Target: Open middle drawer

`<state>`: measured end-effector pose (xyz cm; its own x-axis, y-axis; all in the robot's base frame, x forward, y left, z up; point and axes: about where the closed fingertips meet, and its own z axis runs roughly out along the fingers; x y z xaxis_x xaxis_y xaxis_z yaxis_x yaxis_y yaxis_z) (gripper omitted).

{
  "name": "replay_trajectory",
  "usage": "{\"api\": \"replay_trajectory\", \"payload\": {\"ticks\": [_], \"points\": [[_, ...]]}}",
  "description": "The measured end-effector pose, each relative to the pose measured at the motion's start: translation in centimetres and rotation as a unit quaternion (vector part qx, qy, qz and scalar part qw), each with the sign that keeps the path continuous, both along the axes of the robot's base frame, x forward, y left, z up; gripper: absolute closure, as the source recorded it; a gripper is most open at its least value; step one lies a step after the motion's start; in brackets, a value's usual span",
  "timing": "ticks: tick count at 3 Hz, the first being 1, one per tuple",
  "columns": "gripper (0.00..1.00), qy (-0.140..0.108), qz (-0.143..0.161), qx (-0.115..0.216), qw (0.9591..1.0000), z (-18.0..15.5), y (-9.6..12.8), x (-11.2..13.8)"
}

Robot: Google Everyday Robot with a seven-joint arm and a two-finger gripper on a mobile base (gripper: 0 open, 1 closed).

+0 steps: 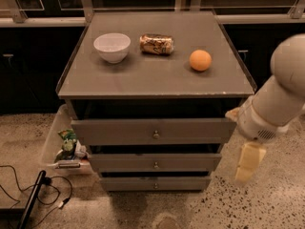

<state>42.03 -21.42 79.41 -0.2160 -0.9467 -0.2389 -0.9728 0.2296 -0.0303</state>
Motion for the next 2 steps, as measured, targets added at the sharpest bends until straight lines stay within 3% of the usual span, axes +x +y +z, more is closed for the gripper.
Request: {"api": "replay_trajectory", "payload": {"ticks": [1, 2], "points": [[0.00, 0.009, 0.027, 0.020, 0.9994, -9.03, 0.53, -1.16], [0.00, 0.009, 0.028, 0.020, 0.9994, -9.02, 0.53, -1.19]]}}
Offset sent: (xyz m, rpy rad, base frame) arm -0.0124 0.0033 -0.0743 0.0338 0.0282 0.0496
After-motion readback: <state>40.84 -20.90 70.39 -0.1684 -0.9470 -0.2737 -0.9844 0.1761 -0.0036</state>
